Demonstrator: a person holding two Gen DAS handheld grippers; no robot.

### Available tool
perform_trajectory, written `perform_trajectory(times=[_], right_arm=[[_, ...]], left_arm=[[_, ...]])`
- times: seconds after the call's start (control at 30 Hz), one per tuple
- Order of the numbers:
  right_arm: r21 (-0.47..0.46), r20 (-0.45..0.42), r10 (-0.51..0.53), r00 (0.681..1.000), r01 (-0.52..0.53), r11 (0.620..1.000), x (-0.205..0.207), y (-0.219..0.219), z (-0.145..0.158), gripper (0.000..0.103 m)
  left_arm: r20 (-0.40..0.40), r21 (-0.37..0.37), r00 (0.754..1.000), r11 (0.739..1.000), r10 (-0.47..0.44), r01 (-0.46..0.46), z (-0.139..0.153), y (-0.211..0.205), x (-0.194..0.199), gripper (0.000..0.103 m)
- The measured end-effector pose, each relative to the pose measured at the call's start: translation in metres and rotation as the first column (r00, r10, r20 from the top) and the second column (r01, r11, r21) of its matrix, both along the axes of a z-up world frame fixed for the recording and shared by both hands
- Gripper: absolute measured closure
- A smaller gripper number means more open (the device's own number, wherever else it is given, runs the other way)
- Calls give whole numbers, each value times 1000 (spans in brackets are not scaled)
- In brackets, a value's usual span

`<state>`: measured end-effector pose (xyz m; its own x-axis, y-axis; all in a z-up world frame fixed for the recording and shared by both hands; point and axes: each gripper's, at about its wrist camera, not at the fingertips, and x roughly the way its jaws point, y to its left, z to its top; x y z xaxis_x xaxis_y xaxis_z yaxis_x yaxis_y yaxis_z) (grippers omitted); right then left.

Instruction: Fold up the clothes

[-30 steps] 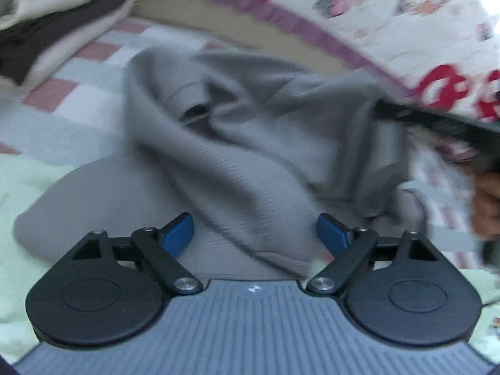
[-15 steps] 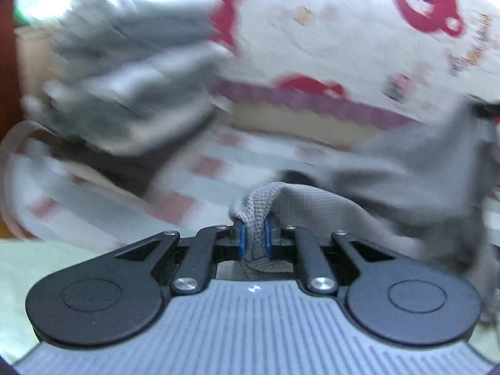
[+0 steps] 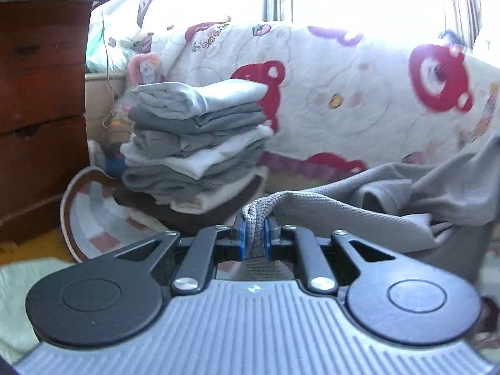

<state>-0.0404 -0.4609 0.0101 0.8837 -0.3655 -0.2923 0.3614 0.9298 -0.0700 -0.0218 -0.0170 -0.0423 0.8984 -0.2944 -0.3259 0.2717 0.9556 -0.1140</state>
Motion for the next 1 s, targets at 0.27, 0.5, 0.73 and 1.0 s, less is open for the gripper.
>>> perform_trajectory(times=[0.27,0.5,0.73,1.0], right_arm=[[-106,-31,91,995,-94,990,-1,-1,61,97],[-24,-170,211,963,-218,976,164,12,43,91],[172,-354,164,921,-108,979,188,40,-85,71],[233,-528,66,847,70,970,37,20,-174,57]], left_arm=[[-113,-151,981,979,-156,138,30,38,-29,93],[-217,-73,975,996,42,-60,-30,52,39,93],[-477,62,873,995,103,-83,-142,48,115,92],[-544,-2,834,994,94,-113,-159,64,115,90]])
